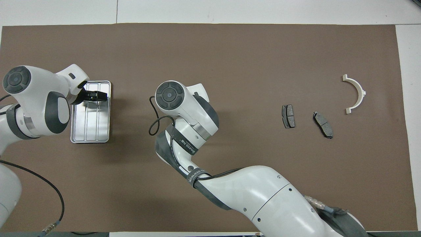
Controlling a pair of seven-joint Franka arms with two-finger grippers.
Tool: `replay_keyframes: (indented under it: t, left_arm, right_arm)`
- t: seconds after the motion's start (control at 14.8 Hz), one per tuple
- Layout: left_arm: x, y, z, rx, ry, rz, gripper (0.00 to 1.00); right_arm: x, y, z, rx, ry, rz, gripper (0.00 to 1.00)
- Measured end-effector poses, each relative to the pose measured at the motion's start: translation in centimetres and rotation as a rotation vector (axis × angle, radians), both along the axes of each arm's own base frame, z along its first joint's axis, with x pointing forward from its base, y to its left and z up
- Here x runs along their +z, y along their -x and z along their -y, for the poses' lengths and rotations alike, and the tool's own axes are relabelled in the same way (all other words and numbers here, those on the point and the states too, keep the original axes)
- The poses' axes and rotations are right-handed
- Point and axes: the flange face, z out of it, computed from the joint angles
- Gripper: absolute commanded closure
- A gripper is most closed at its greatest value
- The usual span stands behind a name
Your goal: Place bearing gear from tray to pile
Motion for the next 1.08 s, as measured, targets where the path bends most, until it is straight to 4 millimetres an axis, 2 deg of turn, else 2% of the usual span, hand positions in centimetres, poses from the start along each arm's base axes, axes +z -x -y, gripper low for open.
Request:
replay_keyframes:
  t: [0.41,0.54,0.68,0.88,1.08]
  left_arm:
    - [-0.25,0.06,-0.08,0.004,0.0,-0.006,0.0]
    - [-0.35,0.1,-0.16,0.005,0.0,-0.012,0.0]
    - [-0.41,0.15,-0.2,0.006,0.001,-0.017,0.0]
    - [-0.51,0.27,-0.21,0.006,0.002,-0.032,0.0]
    - [-0.05,0.08,-0.16,0.004,0.004,-0.052,0.0]
  right_arm:
    - [-0.51,-0.12,-0.2,-0.018,-0.001,-0.001,0.19]
    - [-0.2,-0.23,-0.26,-0.019,-0.005,0.004,0.3]
    - [-0.06,-0.27,-0.31,-0.019,-0.008,0.006,0.5]
    - [0.28,-0.37,-0.36,-0.021,-0.011,0.01,0.57]
    - [0.37,-0.4,-0.38,-0.021,-0.012,0.012,0.75]
